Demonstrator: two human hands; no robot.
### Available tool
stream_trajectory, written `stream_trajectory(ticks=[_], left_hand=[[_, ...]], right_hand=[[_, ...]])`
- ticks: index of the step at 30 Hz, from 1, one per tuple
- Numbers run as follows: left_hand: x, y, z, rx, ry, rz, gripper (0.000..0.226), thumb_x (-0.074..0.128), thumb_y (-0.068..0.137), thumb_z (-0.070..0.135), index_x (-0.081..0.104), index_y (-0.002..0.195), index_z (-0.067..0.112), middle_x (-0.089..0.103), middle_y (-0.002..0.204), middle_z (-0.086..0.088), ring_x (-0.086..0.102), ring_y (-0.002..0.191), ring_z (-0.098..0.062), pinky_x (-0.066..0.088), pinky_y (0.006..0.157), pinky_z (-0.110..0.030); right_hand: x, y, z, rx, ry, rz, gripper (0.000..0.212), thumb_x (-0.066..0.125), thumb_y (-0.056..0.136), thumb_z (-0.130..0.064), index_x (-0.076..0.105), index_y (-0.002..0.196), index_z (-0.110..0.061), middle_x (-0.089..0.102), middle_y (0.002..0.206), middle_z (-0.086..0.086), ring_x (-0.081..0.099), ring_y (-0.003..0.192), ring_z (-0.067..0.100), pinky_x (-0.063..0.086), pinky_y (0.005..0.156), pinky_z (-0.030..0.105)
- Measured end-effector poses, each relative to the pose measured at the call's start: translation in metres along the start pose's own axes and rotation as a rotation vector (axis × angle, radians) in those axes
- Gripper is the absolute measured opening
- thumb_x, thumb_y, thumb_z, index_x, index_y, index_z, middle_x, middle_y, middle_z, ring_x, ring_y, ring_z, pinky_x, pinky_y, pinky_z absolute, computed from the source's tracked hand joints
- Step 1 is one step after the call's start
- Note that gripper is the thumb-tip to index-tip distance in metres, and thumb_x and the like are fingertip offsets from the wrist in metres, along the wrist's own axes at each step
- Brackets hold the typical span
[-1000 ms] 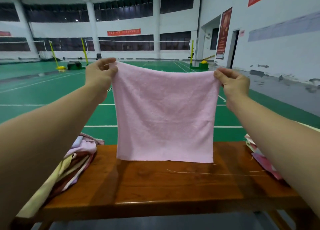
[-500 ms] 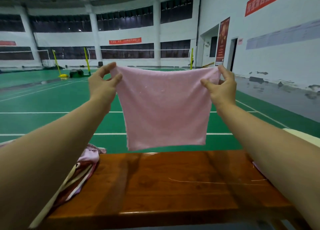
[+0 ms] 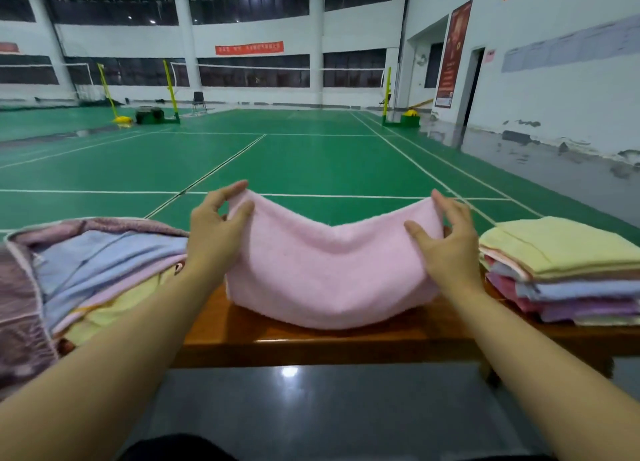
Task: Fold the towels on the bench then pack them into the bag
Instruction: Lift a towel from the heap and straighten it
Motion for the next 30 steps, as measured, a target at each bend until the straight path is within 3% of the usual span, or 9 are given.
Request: stream_trajectory(ticks=[2,4,7,11,17,24,26,28,30], left_hand=[[-0.003,-0.026,-0.015,-0.001,0.069,-0.07,0.036,0.067,0.096,0.023,0.065,0.13,0.033,0.062,0.129,0.014,0.062,0.103,-0.011,0.051,0.096,-0.033],[-0.004,-0.047,-0.028,-0.008,0.115,-0.123,0.04,0.066,0.096,0.017,0.063,0.133,0.03,0.06,0.131,0.011,0.057,0.116,-0.011,0.044,0.105,-0.033],[-0.002,-0.066,-0.05,-0.028,0.254,-0.196,0.044,0.065,0.095,0.012,0.06,0.138,0.02,0.059,0.133,0.003,0.052,0.122,-0.013,0.037,0.109,-0.029],[0.006,-0.067,-0.078,-0.153,0.385,-0.258,0.047,0.066,0.095,0.014,0.056,0.141,0.012,0.056,0.143,-0.008,0.051,0.131,-0.024,0.034,0.113,-0.035],[0.024,-0.072,-0.106,-0.247,0.599,-0.397,0.054,0.065,0.096,0.019,0.049,0.147,0.013,0.048,0.15,-0.011,0.051,0.133,-0.03,0.039,0.111,-0.039],[0.034,-0.065,-0.111,-0.215,0.786,-0.41,0.043,0.054,0.1,0.03,0.052,0.141,0.017,0.047,0.144,-0.009,0.06,0.117,-0.033,0.051,0.096,-0.043],[0.034,-0.069,-0.1,-0.105,1.007,-0.397,0.038,0.052,0.101,0.033,0.053,0.135,0.017,0.048,0.139,-0.013,0.057,0.114,-0.031,0.051,0.089,-0.04],[0.039,-0.073,-0.081,0.074,1.23,-0.371,0.036,0.052,0.099,0.036,0.055,0.129,0.018,0.048,0.136,-0.017,0.053,0.115,-0.033,0.05,0.088,-0.039],[0.052,-0.081,-0.062,0.129,1.243,-0.425,0.038,0.045,0.101,0.043,0.057,0.126,0.018,0.047,0.135,-0.018,0.05,0.115,-0.035,0.048,0.091,-0.043]], right_hand=[[-0.005,-0.027,0.01,0.017,-0.058,-0.035,0.063,0.077,0.088,-0.02,0.052,0.146,-0.017,0.048,0.133,-0.007,0.043,0.119,0.002,0.034,0.105,0.021],[-0.011,-0.049,0.022,0.016,-0.121,-0.065,0.062,0.077,0.088,-0.018,0.053,0.145,-0.014,0.049,0.135,-0.001,0.043,0.12,0.005,0.03,0.105,0.02],[-0.011,-0.064,0.037,0.021,-0.213,-0.128,0.062,0.077,0.088,-0.017,0.053,0.144,-0.012,0.051,0.135,0.004,0.047,0.123,0.015,0.029,0.104,0.02],[0.002,-0.064,0.052,0.099,-0.343,-0.26,0.066,0.074,0.092,-0.027,0.045,0.15,-0.014,0.046,0.142,0.003,0.048,0.128,0.022,0.037,0.102,0.029],[0.025,-0.065,0.077,0.171,-0.586,-0.412,0.07,0.066,0.096,-0.039,0.035,0.156,-0.018,0.038,0.147,-0.001,0.056,0.122,0.027,0.048,0.096,0.037],[0.041,-0.055,0.09,0.231,-0.77,-0.519,0.064,0.053,0.1,-0.051,0.036,0.155,-0.022,0.035,0.15,0.0,0.057,0.12,0.025,0.053,0.088,0.038],[0.042,-0.058,0.089,0.188,-0.922,-0.55,0.054,0.045,0.101,-0.054,0.047,0.145,-0.025,0.037,0.143,0.004,0.053,0.118,0.023,0.051,0.085,0.034],[0.044,-0.051,0.08,0.058,-1.069,-0.522,0.048,0.046,0.099,-0.055,0.054,0.135,-0.026,0.034,0.139,0.009,0.045,0.122,0.027,0.046,0.097,0.039],[0.055,-0.042,0.061,-0.164,-0.958,-0.487,0.04,0.052,0.097,-0.051,0.058,0.129,-0.027,0.031,0.15,0.01,0.036,0.135,0.031,0.035,0.111,0.045]])
Point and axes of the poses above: each hand's wrist, its own y-axis towards the middle knuckle, its own x-axis out of the palm, z = x × y, the point moved 6 cm from there along y, towards the middle knuckle
